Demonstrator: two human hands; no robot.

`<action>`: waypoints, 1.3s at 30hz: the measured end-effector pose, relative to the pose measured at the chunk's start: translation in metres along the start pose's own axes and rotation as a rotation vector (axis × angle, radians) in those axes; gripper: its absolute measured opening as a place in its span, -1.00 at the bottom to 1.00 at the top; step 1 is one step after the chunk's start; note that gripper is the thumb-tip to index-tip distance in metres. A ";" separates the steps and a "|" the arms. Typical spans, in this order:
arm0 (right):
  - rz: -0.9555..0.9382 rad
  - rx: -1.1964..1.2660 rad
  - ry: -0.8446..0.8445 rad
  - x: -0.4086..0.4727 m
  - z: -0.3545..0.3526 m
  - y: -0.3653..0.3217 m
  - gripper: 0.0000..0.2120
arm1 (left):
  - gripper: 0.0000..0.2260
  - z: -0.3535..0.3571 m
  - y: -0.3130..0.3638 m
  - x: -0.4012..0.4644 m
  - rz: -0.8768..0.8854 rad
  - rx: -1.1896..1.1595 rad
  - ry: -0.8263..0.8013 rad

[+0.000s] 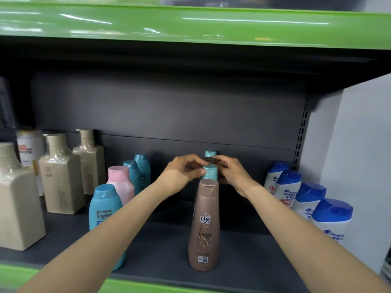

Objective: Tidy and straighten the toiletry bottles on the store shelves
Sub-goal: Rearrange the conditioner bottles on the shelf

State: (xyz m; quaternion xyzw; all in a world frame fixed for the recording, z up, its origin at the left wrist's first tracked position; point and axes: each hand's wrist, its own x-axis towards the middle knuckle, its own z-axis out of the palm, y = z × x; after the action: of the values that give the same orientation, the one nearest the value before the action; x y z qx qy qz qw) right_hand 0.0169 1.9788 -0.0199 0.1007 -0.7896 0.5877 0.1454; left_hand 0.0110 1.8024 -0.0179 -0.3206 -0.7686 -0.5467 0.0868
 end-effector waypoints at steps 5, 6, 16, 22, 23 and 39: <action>0.002 0.001 -0.006 -0.003 -0.002 0.000 -0.76 | -0.86 0.000 0.000 -0.002 -0.010 -0.024 0.000; 0.005 -0.001 -0.003 -0.002 -0.002 0.001 -0.77 | -0.87 0.000 0.001 -0.003 -0.010 -0.024 -0.006; 0.067 -0.130 0.282 0.025 -0.021 -0.003 -0.73 | -0.88 -0.008 0.005 0.031 -0.053 0.249 0.218; 0.040 -0.528 0.103 0.049 -0.014 -0.005 -0.63 | -0.84 -0.003 0.001 0.050 -0.038 0.365 0.012; 0.038 -0.544 0.089 0.052 -0.012 -0.003 -0.63 | -0.83 -0.003 -0.002 0.050 -0.038 0.322 -0.003; 0.060 -0.345 0.415 0.040 -0.020 0.005 -0.84 | -0.83 0.000 -0.005 0.050 -0.054 0.229 0.009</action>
State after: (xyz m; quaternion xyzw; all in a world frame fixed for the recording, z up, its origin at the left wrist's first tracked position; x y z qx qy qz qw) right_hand -0.0200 1.9999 -0.0050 -0.0716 -0.8338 0.4566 0.3018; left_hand -0.0312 1.8219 0.0025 -0.2855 -0.8340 -0.4587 0.1114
